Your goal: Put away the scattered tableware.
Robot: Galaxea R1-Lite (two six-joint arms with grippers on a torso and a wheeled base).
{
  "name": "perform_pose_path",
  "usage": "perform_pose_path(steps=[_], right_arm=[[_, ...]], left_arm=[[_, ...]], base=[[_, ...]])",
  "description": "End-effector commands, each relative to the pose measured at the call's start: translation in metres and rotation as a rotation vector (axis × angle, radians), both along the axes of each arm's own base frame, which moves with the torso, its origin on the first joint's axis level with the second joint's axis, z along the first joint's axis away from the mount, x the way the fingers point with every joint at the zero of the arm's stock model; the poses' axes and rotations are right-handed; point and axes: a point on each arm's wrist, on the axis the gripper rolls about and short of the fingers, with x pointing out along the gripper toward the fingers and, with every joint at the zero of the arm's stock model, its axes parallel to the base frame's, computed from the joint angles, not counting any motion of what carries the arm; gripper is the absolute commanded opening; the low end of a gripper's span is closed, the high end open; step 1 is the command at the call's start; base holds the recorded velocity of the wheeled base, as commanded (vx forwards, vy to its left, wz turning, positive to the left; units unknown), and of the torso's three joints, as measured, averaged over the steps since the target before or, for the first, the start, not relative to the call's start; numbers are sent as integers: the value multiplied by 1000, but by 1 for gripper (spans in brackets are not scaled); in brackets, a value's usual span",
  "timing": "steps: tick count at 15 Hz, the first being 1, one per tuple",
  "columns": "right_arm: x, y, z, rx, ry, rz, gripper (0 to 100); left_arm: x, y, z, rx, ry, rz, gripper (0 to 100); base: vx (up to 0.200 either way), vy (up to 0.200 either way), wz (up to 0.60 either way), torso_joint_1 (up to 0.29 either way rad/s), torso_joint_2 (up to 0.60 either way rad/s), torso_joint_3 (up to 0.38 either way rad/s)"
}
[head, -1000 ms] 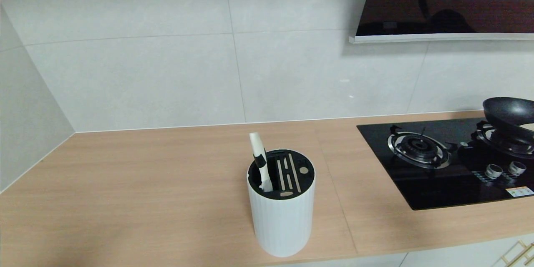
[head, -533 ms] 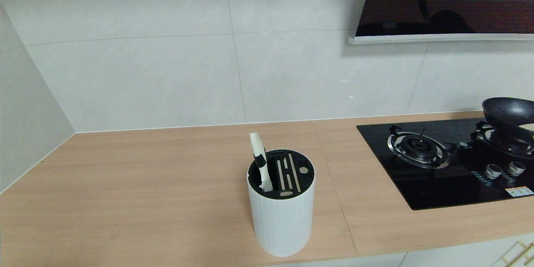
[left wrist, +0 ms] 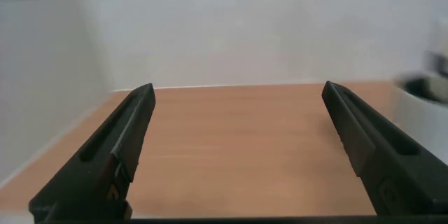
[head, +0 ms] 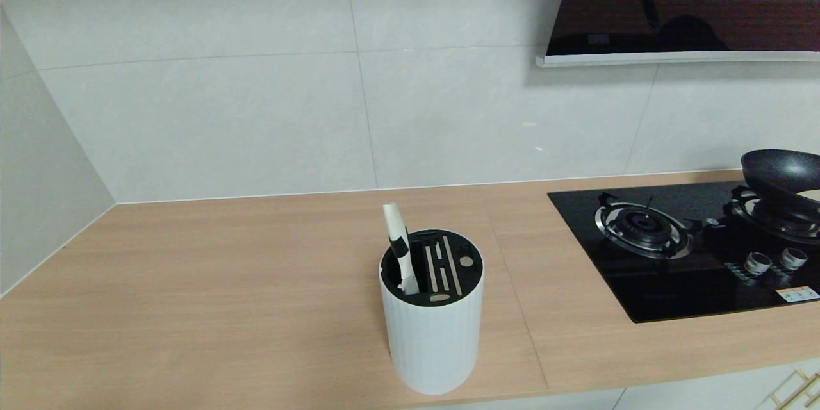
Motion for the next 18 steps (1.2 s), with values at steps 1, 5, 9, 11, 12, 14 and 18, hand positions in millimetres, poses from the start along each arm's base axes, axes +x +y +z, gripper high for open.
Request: perform_pose_path(steps=[1,5,9,11,12,14,18], right_arm=[[9,1,-26,4,107,29,100],[10,1,-33,39,176,38,100],[10,1,-37,31,213,69,100],[10,1,-37,31,213,69,100],[10,1,-37,31,213,69,100],[10,1,-37,33,213,69,100],[10,1,-37,33,213,69,100]], left_arm=[[11,-2,-25,-11,83,-75,100],[19,-3,-48,-56,165,-122,100],[19,-4,-48,-37,179,-153,100],[20,0,-54,-25,232,13,100],[20,0,-54,-29,221,10,100],[19,0,-53,-55,215,5,100],[19,0,-53,-92,213,3,100]], base=[[0,0,0,0,0,0],[0,0,0,0,0,0],[0,0,0,0,0,0],[0,0,0,0,0,0],[0,0,0,0,0,0],[0,0,0,0,0,0],[0,0,0,0,0,0]])
